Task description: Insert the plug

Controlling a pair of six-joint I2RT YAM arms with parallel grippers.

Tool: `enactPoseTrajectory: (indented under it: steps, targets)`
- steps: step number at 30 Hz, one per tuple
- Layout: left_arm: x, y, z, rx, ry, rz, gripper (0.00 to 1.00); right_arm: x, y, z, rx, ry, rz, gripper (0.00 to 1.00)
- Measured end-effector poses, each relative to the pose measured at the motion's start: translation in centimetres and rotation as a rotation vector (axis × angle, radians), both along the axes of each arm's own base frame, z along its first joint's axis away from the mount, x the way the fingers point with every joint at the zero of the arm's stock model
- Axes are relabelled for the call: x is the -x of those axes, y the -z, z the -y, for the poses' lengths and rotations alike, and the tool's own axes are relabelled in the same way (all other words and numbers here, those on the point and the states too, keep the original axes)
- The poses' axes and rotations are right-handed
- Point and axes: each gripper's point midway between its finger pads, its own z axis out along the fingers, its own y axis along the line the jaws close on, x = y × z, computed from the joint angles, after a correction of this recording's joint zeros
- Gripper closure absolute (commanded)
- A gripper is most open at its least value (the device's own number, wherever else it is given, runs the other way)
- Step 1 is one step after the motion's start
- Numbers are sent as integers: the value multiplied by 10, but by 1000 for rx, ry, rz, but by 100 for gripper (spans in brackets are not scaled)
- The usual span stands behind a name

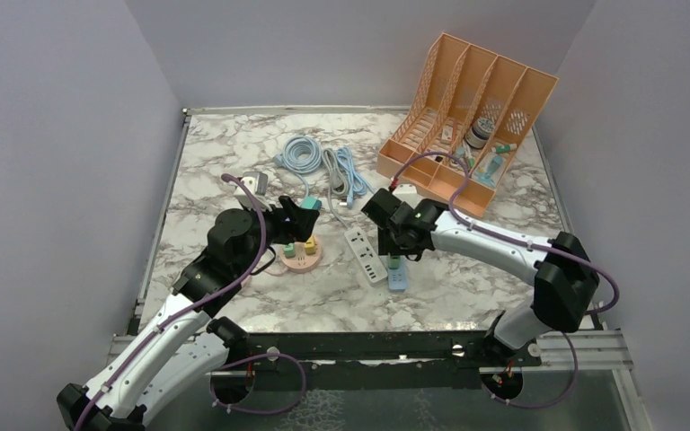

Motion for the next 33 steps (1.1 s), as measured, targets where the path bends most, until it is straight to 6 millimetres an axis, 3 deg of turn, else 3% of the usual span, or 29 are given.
enactPoseTrajectory:
  steps: [6, 10, 13, 18, 22, 33]
  targets:
    - [0, 3, 4, -3, 18, -11, 23, -9, -26, 9, -37, 48, 83, 50]
    - [5, 2, 18, 12, 102, -13, 23, -26, -55, 29, -86, 143, 179, 50]
    - [12, -3, 33, 42, 196, 1, 23, -38, -61, 47, -122, 214, 225, 50]
    - [23, -10, 51, 78, 320, 29, 23, -49, -27, 77, -103, 285, 193, 41]
    - [26, -10, 56, 88, 355, 38, 23, -56, 5, 87, -89, 303, 137, 39]
    - [24, -3, 61, 84, 370, 27, 23, -81, 45, 56, -110, 190, 79, 41]
